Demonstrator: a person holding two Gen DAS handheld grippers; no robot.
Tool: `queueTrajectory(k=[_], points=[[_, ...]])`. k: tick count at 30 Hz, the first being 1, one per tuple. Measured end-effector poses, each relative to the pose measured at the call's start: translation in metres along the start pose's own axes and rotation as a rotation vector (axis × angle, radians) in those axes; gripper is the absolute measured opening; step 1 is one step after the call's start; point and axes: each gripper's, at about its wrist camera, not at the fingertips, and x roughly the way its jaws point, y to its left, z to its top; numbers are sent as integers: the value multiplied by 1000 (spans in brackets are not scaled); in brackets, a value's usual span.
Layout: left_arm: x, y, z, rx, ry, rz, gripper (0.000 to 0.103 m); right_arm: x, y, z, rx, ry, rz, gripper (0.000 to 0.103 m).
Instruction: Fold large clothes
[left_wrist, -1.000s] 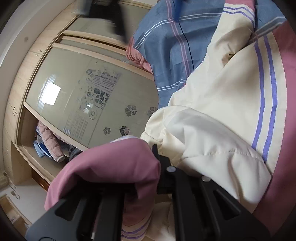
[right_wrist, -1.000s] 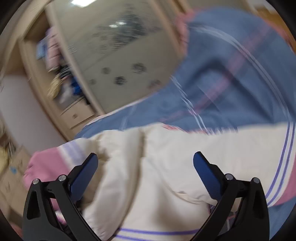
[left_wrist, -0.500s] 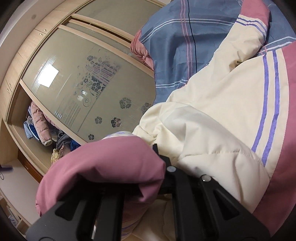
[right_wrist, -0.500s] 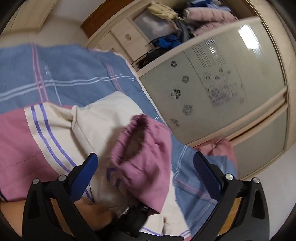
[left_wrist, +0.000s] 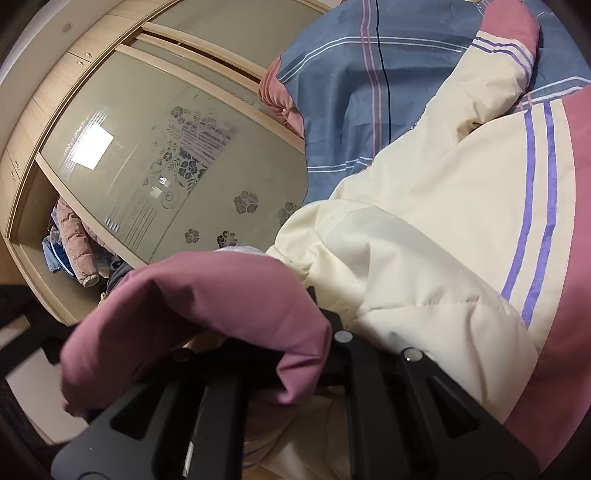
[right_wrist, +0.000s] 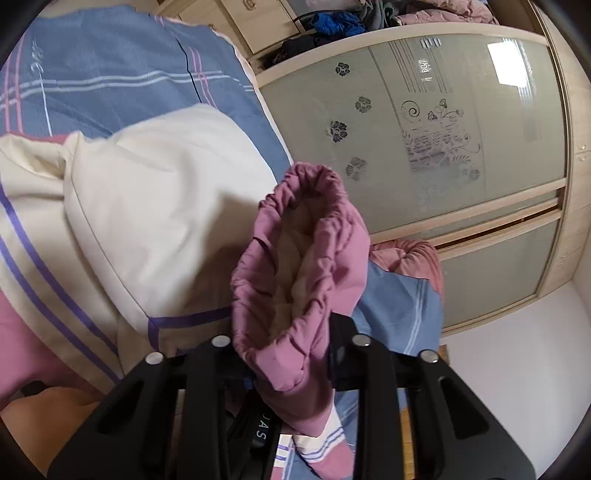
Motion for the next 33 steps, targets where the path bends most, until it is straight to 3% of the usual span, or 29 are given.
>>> queueTrajectory(k=[7, 13, 15, 18, 23, 25, 27, 29, 31, 33], points=[[-1, 1, -1, -1, -4, 8, 9, 6, -115, -30, 315, -20, 100, 24], [-2, 1, -3, -5, -4, 2, 9, 70, -178, -111, 610, 90, 234, 24], [-2, 2, -4, -10, -2, -8, 9, 94, -181, -143, 699, 120, 311, 24], [0, 2, -5, -14, 4, -21, 9, 141, -172, -192, 872, 143, 494, 24], [2, 1, -8, -13, 10, -40, 9, 207, -117, -251, 1106, 168, 814, 24], [1, 0, -9, -9, -1, -51, 11, 217, -91, -261, 1180, 133, 884, 25], [-3, 2, -9, -19, -18, -39, 27, 219, -77, -262, 1200, 88, 895, 25], [-14, 20, -8, -62, -50, -20, 79, 219, -77, -258, 1194, 78, 898, 25], [-35, 49, -8, -131, -105, -153, 92, 218, -80, -261, 1210, 60, 923, 25], [-47, 66, -9, -127, -115, -196, 99, 223, -79, -268, 1248, 54, 958, 26]])
